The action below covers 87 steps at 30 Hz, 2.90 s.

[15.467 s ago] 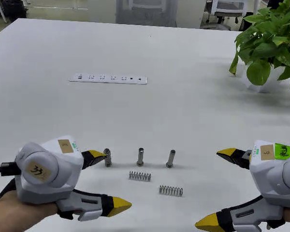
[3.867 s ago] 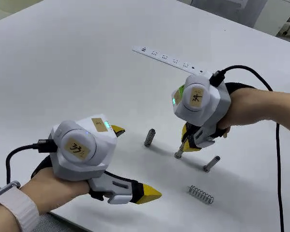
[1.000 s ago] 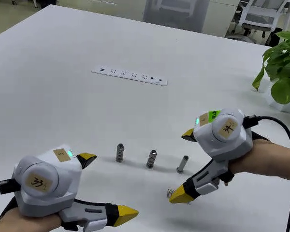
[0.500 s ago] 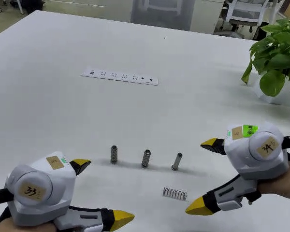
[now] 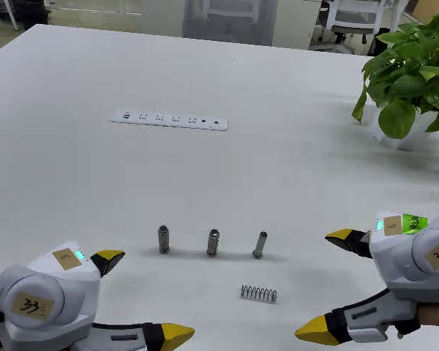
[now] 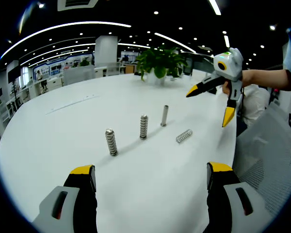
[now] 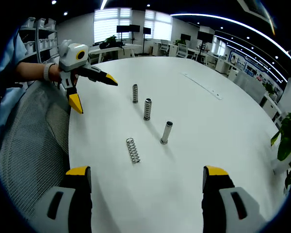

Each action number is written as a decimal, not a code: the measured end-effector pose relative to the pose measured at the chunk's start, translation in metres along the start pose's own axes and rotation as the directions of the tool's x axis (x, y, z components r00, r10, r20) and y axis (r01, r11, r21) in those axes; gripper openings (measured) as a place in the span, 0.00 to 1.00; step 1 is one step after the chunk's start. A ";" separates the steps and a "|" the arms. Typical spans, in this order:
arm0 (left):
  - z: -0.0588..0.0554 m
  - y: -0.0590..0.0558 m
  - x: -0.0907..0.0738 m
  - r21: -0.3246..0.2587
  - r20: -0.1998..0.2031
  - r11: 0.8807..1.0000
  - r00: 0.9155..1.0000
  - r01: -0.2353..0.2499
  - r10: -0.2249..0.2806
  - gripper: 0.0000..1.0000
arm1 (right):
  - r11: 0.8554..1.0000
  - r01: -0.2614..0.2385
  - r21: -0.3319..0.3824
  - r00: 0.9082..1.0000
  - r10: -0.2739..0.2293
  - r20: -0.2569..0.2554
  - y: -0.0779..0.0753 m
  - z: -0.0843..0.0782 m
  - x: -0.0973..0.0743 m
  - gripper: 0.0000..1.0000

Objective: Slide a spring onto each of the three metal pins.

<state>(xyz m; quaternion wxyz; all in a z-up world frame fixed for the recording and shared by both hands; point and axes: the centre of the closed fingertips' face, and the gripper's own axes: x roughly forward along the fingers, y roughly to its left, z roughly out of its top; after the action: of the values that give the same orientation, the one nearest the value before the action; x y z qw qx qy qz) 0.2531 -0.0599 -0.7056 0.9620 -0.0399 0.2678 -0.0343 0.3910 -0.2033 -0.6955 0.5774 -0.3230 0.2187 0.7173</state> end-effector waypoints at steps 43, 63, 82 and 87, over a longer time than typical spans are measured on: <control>0.024 -0.083 0.099 0.328 -0.334 0.841 0.886 0.430 -0.322 0.30 | 0.997 0.048 0.060 0.997 -0.051 0.060 0.021 -0.006 -0.025 0.94; 0.008 -0.084 0.122 0.424 -0.504 0.753 0.822 0.504 -0.266 0.17 | 0.994 0.057 0.088 0.996 -0.062 0.057 0.025 -0.011 -0.028 0.93; 0.007 -0.085 0.118 0.386 -0.470 0.800 0.844 0.460 -0.258 0.10 | 0.996 0.041 0.084 0.997 -0.047 0.064 0.037 -0.006 -0.022 0.90; 0.004 -0.085 0.113 0.362 -0.409 0.835 0.875 0.415 -0.258 0.09 | 0.994 0.025 0.108 0.997 -0.033 0.073 0.044 -0.005 -0.020 0.87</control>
<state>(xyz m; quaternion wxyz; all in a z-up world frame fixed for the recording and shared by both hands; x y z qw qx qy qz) 0.3482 -0.1543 -0.7521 0.8621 0.1372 0.4051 -0.2716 0.3523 -0.2308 -0.6874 0.6120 -0.2676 0.2302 0.7077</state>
